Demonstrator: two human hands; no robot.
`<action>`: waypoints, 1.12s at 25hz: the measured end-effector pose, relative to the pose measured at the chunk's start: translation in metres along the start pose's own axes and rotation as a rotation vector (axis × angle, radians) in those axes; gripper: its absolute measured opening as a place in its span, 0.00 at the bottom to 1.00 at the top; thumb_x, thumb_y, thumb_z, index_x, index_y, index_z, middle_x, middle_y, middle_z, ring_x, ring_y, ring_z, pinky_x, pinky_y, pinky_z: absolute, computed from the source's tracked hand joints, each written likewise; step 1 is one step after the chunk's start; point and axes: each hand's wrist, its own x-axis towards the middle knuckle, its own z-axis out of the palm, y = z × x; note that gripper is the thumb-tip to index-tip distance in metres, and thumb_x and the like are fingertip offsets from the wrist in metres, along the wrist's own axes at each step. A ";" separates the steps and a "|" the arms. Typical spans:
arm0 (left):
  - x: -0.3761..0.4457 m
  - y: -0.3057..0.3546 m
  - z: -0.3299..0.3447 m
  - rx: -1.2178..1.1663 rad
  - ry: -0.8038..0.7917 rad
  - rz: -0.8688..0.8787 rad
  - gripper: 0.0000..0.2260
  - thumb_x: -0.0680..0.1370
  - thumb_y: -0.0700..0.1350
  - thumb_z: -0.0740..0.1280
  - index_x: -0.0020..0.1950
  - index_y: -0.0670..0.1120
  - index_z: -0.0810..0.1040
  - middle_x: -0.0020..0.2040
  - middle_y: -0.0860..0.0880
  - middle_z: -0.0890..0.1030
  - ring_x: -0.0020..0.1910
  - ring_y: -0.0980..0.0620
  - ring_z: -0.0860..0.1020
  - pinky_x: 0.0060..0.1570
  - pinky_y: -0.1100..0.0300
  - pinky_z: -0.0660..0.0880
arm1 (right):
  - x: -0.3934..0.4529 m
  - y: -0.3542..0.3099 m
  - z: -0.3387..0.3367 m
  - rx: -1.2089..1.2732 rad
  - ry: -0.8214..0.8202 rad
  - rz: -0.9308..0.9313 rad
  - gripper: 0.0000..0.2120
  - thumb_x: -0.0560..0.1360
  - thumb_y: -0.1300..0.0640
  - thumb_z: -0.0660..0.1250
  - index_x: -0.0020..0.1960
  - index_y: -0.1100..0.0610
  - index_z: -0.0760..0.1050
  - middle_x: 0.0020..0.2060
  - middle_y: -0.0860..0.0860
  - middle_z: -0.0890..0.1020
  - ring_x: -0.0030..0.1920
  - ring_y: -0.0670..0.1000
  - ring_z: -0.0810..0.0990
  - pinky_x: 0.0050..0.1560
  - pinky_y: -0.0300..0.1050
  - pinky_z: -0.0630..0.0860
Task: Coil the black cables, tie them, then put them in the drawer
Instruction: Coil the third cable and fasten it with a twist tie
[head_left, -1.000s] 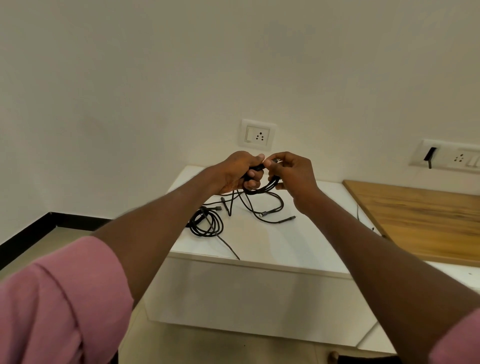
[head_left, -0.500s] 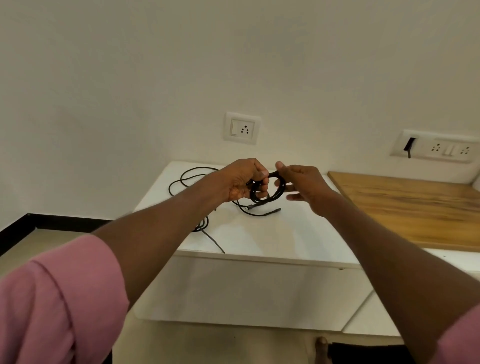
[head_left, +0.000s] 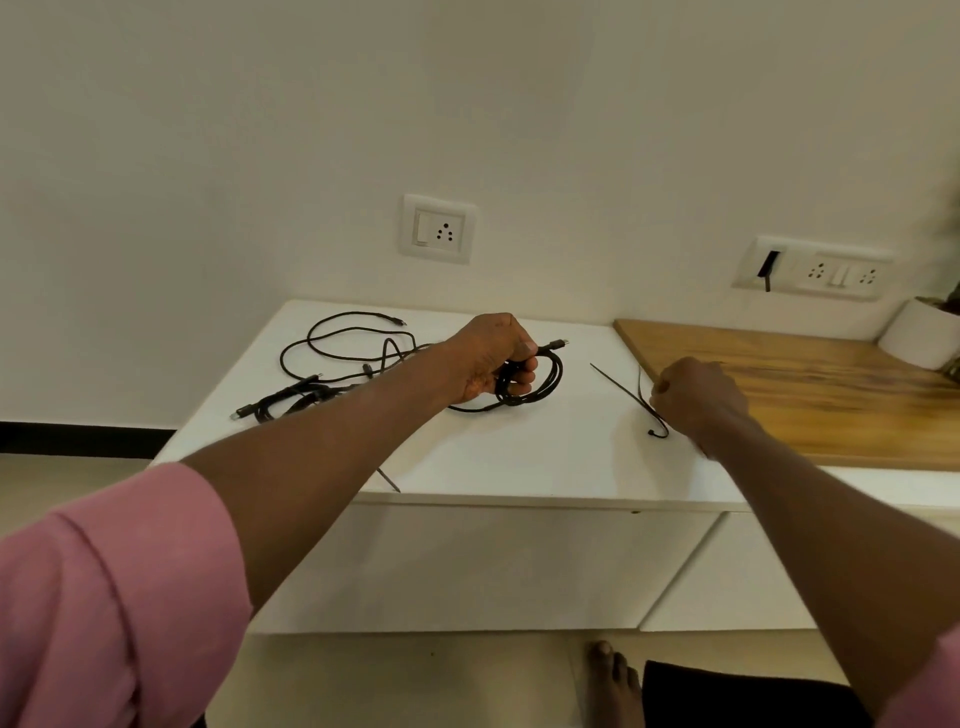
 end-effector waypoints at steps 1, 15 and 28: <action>0.001 0.000 0.001 0.009 0.000 0.004 0.06 0.82 0.32 0.63 0.47 0.41 0.75 0.39 0.40 0.80 0.36 0.44 0.79 0.52 0.44 0.80 | 0.001 0.001 0.001 -0.003 -0.011 -0.024 0.08 0.75 0.59 0.68 0.52 0.53 0.84 0.52 0.56 0.84 0.52 0.62 0.82 0.46 0.47 0.75; -0.004 -0.004 -0.007 0.017 0.025 0.017 0.06 0.81 0.32 0.64 0.48 0.41 0.74 0.39 0.40 0.80 0.35 0.44 0.79 0.49 0.46 0.80 | -0.003 -0.057 0.020 -0.201 -0.043 -0.192 0.03 0.75 0.62 0.66 0.43 0.57 0.72 0.45 0.56 0.79 0.48 0.60 0.79 0.45 0.49 0.77; -0.010 0.002 -0.030 0.013 0.082 0.044 0.05 0.82 0.33 0.63 0.49 0.40 0.75 0.40 0.40 0.80 0.37 0.45 0.80 0.43 0.51 0.81 | -0.009 -0.078 0.027 -0.280 -0.076 -0.336 0.06 0.76 0.60 0.64 0.41 0.58 0.71 0.38 0.53 0.74 0.35 0.55 0.73 0.36 0.44 0.69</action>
